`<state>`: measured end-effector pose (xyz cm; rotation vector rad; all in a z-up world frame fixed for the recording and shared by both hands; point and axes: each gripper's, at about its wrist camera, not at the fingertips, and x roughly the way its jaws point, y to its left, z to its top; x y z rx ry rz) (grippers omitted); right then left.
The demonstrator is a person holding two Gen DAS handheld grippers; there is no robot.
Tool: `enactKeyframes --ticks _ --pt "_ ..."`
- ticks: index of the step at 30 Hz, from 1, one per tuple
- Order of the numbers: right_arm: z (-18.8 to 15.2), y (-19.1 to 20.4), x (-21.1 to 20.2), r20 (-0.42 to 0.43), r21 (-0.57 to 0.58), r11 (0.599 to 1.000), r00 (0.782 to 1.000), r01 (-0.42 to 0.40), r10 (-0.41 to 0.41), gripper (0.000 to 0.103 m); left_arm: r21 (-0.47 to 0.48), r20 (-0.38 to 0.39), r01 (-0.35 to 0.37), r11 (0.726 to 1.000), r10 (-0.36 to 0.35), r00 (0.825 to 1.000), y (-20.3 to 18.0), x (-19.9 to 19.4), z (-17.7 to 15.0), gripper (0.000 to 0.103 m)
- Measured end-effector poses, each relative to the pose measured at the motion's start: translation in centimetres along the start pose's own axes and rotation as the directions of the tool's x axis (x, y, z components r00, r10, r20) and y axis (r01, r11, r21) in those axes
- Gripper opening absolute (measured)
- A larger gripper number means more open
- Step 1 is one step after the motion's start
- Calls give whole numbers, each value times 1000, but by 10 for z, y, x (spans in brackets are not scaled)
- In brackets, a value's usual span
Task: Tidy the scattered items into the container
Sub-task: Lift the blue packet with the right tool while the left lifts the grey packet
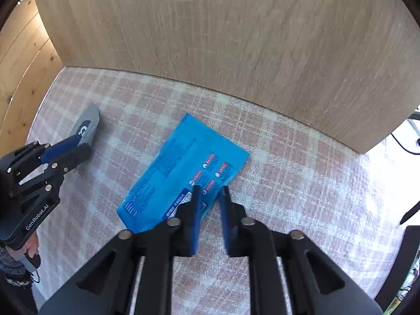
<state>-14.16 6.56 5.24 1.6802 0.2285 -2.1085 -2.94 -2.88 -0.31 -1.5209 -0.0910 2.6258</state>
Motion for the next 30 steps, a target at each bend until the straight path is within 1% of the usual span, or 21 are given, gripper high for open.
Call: enactKeyframes --ticks 2,4,5,7,9,10,11,12,13,14,15,16,17,19,20,22,24,25,27,29,30 --pt "-2 -9 0 -5 57 993 995 -101 101 5 -11 6 15 1000 -15 1000 60 -1 22 11" --pt "-6 -14 -3 16 102 979 984 -179 178 3 -22 17 18 1000 -18 1000 78 -10 32 10" --pt "-8 -15 -7 40 112 972 978 -207 203 3 -25 26 23 999 -23 999 94 -28 29 9" --pt "-12 -19 -14 69 145 963 973 -228 220 3 -22 39 27 999 -26 999 107 -56 39 9" --pt "-14 -18 -15 67 167 958 972 -232 224 7 -18 45 26 999 -26 999 118 -67 43 8" --pt "-14 -14 -14 56 160 961 974 -225 219 7 -17 47 27 999 -27 999 121 -74 48 8" --pt "-13 -7 -12 46 146 965 975 -220 215 15 -15 46 25 1000 -25 999 121 -85 55 8" --pt "-14 -1 -12 46 130 968 977 -213 209 27 -12 46 22 1000 -22 999 120 -89 57 7" --pt "-13 5 -13 56 108 973 979 -202 196 28 -12 48 18 1000 -18 999 110 -89 64 7" --pt "-7 2 -13 70 80 980 981 -184 179 28 -14 50 20 1000 -19 999 91 -65 71 7" --pt "-5 1 -13 68 56 985 985 -163 160 28 -19 52 22 1000 -21 998 84 -55 73 7" --pt "1 -8 -13 65 46 989 988 -143 140 28 -26 57 21 999 -19 998 85 -57 74 7" --pt "4 -4 -14 72 49 993 992 -109 106 29 -33 62 23 999 -21 998 84 -55 76 7" --pt "14 9 -5 63 56 998 998 15 -18 55 -47 73 27 999 -23 997 87 -58 77 7" --pt "15 9 -6 56 53 996 995 74 -76 75 -53 77 29 998 -25 997 89 -61 76 7" --pt "17 16 -3 35 45 990 991 131 -132 78 -67 82 36 997 -30 996 89 -51 79 7" --pt "21 17 9 -43 88 992 995 95 -91 78 -78 86 45 996 -38 996 92 -51 80 7" --pt "23 17 15 -79 107 991 994 80 -71 82 -81 89 48 996 -41 995 95 -56 79 7" --pt "25 22 17 -72 103 987 991 124 -117 85 -82 93 49 995 -41 995 98 -60 78 7" --pt "26 26 17 -67 82 986 988 143 -138 84 -82 97 54 995 -46 994 100 -64 77 7" --pt "25 28 16 -64 52 988 988 143 -140 78 -81 99 54 995 -46 994 101 -68 76 7"
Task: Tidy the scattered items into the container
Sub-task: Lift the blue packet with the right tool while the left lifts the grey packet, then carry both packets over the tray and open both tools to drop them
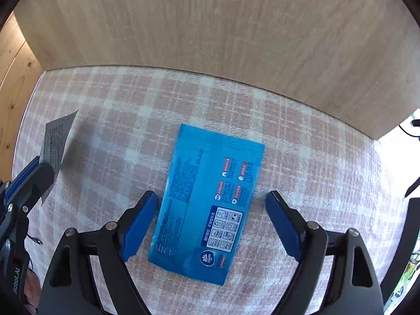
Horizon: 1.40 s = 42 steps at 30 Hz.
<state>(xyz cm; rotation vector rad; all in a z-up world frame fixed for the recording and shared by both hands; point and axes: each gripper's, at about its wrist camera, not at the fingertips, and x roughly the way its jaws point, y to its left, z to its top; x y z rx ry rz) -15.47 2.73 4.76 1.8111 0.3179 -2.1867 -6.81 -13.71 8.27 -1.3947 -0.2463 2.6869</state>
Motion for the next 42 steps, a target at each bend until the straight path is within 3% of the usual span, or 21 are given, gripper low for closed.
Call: enactKeyframes --ticks 3,9,16,21,26,30,33,36,42 --pt "-3 -6 -11 -1 -55 997 999 -51 51 45 -6 8 1 1000 -1 1000 2 -7 -1 7" --pt "-14 -46 -23 4 51 965 966 -257 257 16 -8 25 -1 1000 1 1000 -10 -8 -2 7" --pt "-42 -89 -59 96 104 931 935 -350 341 13 36 81 15 999 -18 997 -40 -36 0 7" --pt "-66 -113 -96 208 99 906 899 -412 386 13 96 112 61 993 -72 991 -80 -63 5 7" --pt "-118 -157 -141 329 122 917 888 -379 323 13 170 138 126 977 -151 979 -143 -77 5 7" --pt "-163 -193 -170 433 172 939 879 -298 199 13 226 138 189 955 -224 965 -206 -84 1 7" --pt "-205 -242 -197 482 244 934 869 -260 116 13 260 116 250 933 -287 951 -258 -89 -3 7" --pt "-250 -290 -211 508 330 926 861 -184 -9 13 306 85 305 902 -345 935 -320 -88 -10 7" --pt "-335 -394 -221 490 485 868 856 -109 -166 13 394 32 369 842 -414 910 -434 -89 -39 7"
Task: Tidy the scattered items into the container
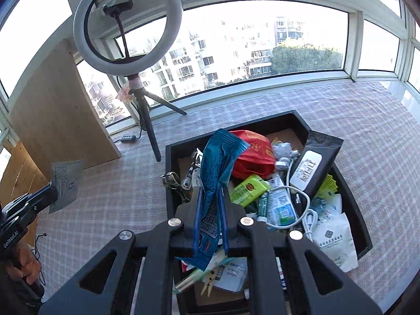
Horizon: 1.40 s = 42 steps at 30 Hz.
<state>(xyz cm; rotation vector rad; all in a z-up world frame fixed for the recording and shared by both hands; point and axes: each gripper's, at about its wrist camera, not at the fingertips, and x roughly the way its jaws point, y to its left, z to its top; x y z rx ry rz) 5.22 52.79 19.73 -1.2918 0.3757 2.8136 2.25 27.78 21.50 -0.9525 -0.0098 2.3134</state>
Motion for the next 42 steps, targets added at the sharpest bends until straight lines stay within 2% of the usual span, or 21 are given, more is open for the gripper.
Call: enactKeyframes --ticks 5,10,11,12,13,14,15,16,18,19,28,35,42 --pt "-6 -75 -3 -31 41 999 999 27 -26 13 6 -27 19 1000 -18 999 -60 35 -6 7" --pt "-4 -113 -1 -58 21 1000 998 13 -12 13 -40 -28 23 999 -24 999 -91 64 -4 7" --pt "-3 -117 -1 -64 11 1000 998 -8 8 18 -41 -24 31 999 -32 999 -97 71 -2 9" --pt "-2 -119 0 -67 4 1000 998 -19 19 32 -36 -27 29 999 -30 999 -103 79 1 12" --pt "0 -121 0 -68 0 1000 998 -17 17 42 -30 -52 6 1000 -8 999 -109 89 4 34" --pt "0 -124 -1 -61 -1 1000 998 -4 4 55 -26 -73 -30 999 28 997 -113 98 6 65" --pt "1 -126 -5 -41 1 1000 999 5 -5 59 -28 -77 -62 998 60 995 -115 104 7 73" --pt "1 -128 -9 -20 5 1000 1000 10 -10 61 -32 -72 -79 996 77 994 -116 107 6 75" --pt "0 -133 -17 10 16 1000 1000 1 -1 71 -43 -73 -92 995 89 993 -117 110 4 75" --pt "0 -135 -20 22 19 1000 1000 -8 8 71 -49 -72 -98 994 94 993 -116 109 2 75" --pt "-8 -138 -36 55 32 999 998 -39 37 71 -45 -75 -173 984 169 983 -109 71 -11 75" --pt "-23 -122 -55 94 20 996 992 -82 80 72 -78 -23 -254 964 253 967 -109 22 -18 76" --pt "-37 -95 -74 112 -46 993 987 -108 113 72 -131 25 -313 941 319 947 -113 -23 -30 76"
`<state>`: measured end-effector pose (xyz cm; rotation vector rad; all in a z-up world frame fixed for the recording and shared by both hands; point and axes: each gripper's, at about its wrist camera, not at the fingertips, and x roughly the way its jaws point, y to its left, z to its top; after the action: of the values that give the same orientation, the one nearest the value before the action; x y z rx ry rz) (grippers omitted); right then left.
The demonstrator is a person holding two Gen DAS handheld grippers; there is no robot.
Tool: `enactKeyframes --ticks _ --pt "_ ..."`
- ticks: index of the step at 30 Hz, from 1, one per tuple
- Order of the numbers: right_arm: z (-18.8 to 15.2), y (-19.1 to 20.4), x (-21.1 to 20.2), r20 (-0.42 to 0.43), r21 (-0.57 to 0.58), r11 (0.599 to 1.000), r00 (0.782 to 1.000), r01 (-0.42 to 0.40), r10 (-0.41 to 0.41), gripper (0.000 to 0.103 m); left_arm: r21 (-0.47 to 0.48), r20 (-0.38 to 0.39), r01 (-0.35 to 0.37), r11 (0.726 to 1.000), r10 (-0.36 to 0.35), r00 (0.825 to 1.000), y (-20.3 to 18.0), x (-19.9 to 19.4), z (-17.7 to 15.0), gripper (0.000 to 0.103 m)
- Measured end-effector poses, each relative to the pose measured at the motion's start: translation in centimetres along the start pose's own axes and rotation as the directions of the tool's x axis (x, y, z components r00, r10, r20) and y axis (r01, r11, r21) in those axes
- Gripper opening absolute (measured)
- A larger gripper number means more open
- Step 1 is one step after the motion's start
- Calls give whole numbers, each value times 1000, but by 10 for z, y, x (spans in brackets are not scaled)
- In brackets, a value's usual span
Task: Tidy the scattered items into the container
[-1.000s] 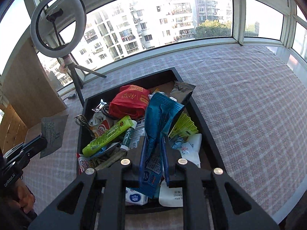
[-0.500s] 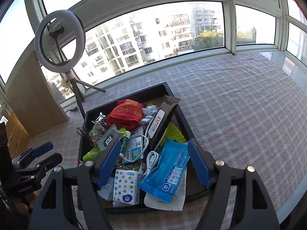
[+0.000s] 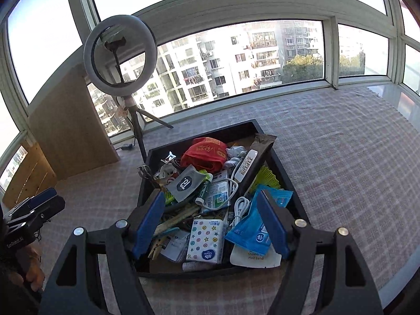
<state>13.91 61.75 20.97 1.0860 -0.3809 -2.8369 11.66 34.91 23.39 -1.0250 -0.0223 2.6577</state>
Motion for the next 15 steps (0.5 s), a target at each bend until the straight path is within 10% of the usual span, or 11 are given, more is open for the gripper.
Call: enactKeyframes --ticks 15 --pt "-36 105 -13 -19 -147 982 993 -119 118 73 -107 -37 -185 977 182 983 67 -64 -35 78"
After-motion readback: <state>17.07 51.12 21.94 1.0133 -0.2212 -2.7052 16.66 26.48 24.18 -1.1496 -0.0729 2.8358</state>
